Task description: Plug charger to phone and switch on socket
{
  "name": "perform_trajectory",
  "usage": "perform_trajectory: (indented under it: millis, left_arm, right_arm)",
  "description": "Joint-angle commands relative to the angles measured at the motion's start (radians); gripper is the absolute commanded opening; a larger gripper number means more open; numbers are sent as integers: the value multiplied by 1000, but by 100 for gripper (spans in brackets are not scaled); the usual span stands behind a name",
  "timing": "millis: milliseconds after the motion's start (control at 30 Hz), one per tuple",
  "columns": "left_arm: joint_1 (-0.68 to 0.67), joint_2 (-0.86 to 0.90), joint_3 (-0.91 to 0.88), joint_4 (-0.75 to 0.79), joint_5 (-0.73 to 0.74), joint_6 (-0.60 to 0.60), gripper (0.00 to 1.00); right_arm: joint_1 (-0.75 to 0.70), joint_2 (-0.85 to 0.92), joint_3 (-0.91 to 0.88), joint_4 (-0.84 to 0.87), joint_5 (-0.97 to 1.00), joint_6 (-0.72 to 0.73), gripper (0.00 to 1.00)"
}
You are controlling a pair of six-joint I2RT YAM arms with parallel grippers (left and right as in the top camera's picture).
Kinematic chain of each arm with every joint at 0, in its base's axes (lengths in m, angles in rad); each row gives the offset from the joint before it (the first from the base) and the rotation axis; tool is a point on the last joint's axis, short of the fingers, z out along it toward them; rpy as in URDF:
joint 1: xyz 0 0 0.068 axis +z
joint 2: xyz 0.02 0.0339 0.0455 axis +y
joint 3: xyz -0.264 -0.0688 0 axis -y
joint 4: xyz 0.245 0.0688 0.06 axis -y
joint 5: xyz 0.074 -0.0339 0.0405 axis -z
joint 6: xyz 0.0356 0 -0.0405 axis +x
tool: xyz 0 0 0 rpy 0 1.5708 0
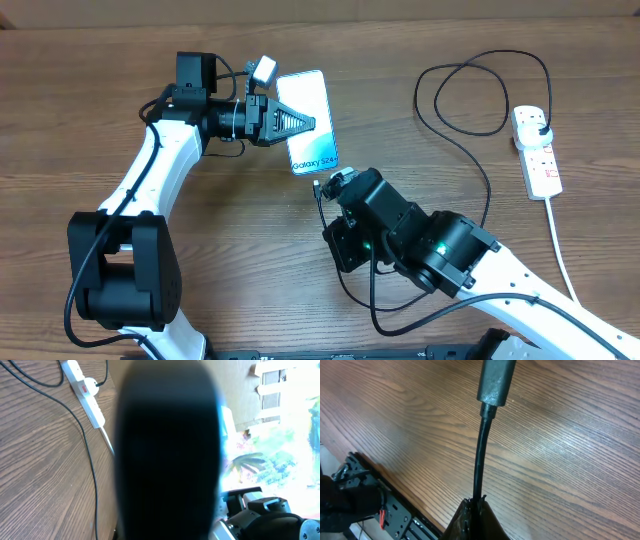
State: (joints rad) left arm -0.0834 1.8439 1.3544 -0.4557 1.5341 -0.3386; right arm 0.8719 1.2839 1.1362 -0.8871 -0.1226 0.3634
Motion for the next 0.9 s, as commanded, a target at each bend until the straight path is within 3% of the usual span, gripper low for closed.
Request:
perform_trajectory:
  millis: [0,867]
  left_arm:
    - [4,-13,21,-1,48,-6,4]
    - [4,-13,21,-4,48,47,4]
  right_arm:
    - [1,14,-4,13,18,6,4]
    - [-69,45,-4,26,-92,-25,4]
